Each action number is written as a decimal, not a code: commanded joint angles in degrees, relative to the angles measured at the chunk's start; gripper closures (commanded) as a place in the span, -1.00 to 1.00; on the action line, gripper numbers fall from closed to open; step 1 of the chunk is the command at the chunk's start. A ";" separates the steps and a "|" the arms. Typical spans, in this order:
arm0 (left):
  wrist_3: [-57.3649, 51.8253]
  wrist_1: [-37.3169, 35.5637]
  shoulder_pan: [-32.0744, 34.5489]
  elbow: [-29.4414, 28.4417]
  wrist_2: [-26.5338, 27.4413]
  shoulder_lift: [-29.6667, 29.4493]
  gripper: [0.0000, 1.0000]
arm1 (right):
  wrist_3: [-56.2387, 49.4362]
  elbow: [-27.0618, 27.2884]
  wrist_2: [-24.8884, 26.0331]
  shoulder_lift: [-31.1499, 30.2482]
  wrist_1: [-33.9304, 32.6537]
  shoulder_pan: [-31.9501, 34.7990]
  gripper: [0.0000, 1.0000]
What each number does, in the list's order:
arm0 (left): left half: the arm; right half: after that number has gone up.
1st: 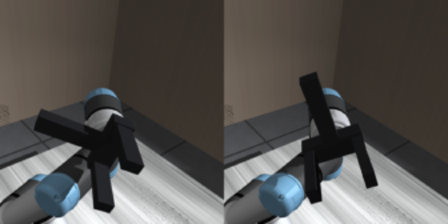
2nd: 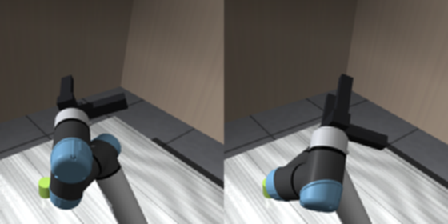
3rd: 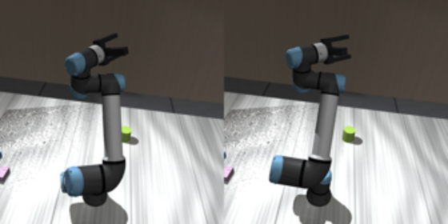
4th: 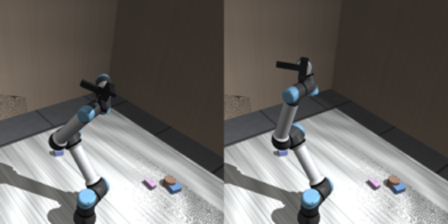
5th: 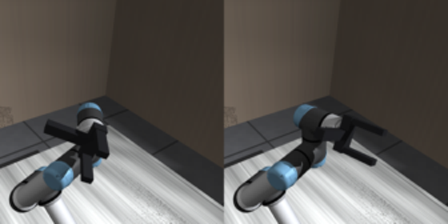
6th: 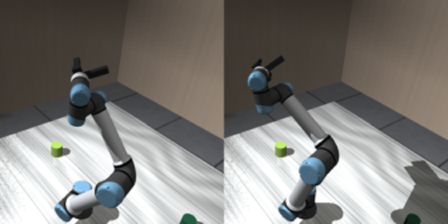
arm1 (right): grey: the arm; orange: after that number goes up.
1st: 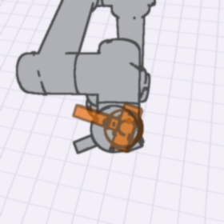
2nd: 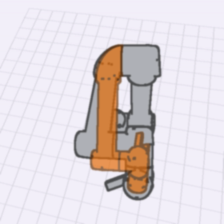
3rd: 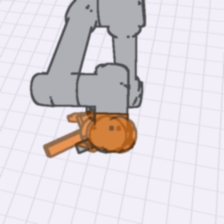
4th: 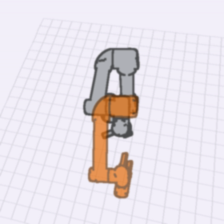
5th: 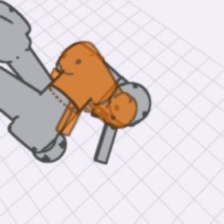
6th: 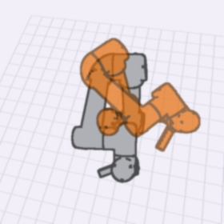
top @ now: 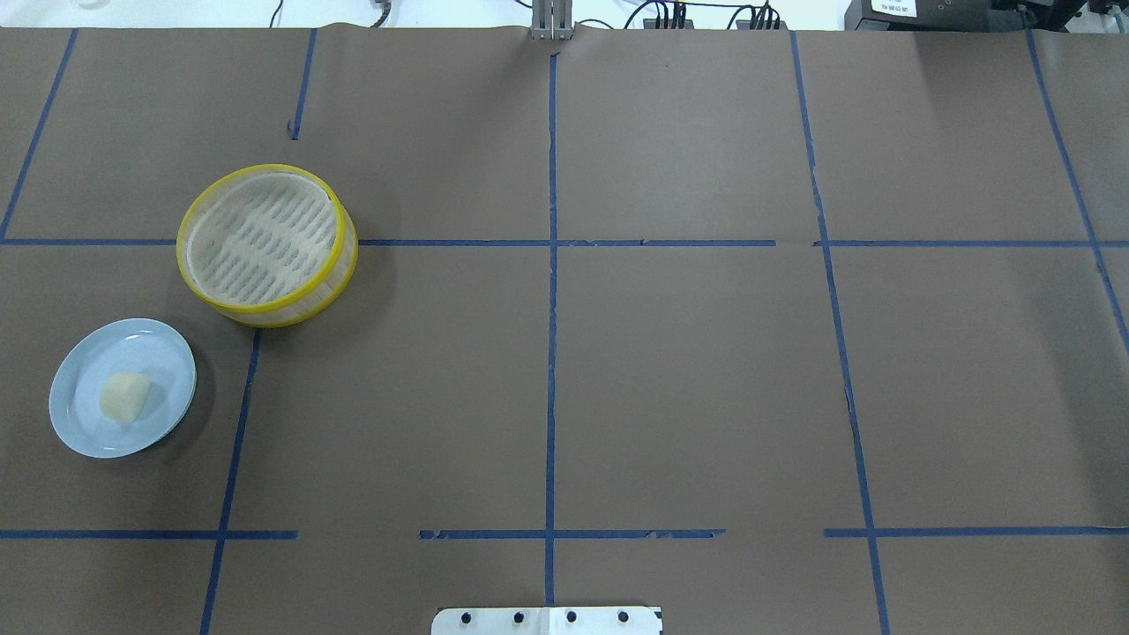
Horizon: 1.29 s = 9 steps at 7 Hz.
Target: Place bun in steamer
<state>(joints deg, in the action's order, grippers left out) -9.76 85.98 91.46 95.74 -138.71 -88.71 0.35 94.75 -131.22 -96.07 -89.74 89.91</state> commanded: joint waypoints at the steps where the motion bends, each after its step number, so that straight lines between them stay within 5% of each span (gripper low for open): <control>1: 12.31 9.25 -7.56 1.89 -0.16 0.11 -1.00 | 0.00 0.00 0.00 0.00 0.00 0.00 -1.00; 4: 44.45 35.84 -22.68 4.54 3.44 5.11 -1.00 | 0.00 0.00 0.00 0.00 0.00 0.00 -1.00; 9: 55.90 36.46 -42.32 7.09 15.31 6.35 -0.98 | 0.00 0.00 0.00 0.00 0.00 0.00 -1.00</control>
<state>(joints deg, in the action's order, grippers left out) 44.36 122.45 52.39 102.72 -125.44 -82.47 0.35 94.75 -131.22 -96.06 -89.74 89.91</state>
